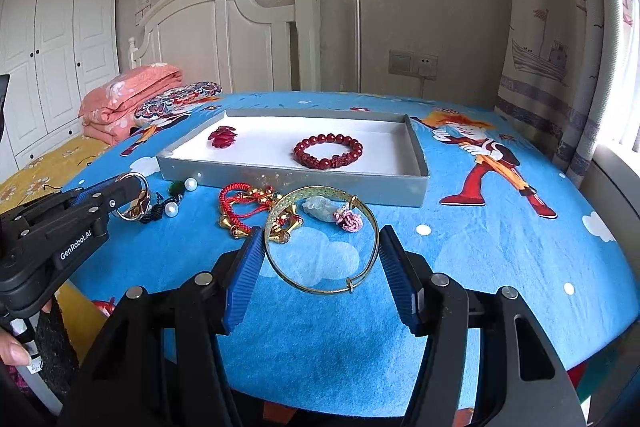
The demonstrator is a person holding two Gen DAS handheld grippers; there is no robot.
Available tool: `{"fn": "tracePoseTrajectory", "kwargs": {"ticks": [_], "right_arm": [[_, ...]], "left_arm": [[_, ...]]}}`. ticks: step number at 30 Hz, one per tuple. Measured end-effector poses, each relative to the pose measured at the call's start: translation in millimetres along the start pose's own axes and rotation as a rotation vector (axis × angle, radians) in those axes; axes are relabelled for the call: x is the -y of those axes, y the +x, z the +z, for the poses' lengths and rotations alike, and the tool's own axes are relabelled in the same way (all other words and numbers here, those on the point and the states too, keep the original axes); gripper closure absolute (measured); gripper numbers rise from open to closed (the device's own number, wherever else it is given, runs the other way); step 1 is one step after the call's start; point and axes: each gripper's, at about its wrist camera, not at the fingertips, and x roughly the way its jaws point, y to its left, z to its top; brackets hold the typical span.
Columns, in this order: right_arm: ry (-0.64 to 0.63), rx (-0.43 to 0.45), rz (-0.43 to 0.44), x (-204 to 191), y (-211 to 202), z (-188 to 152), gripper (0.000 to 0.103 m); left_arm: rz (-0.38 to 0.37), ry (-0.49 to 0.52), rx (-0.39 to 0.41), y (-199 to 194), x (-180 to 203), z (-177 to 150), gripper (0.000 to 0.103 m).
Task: Organize jewelry
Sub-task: 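Close the right tool on the gold bangle while the left tool grasps the gold ring, then lower the gold ring into the tray with the left tool while the right tool places the bangle there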
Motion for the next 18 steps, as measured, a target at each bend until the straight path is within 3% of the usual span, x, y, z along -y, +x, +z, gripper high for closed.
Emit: {"fn": "tracePoseTrajectory", "kwargs": {"ticks": [18], "right_arm": [[-0.008,0.0,-0.004,-3.2,-1.1,3.2,0.047]], "left_arm": [[0.002,0.045,0.013,-5.4,7.5,-5.3,0.091]]}}
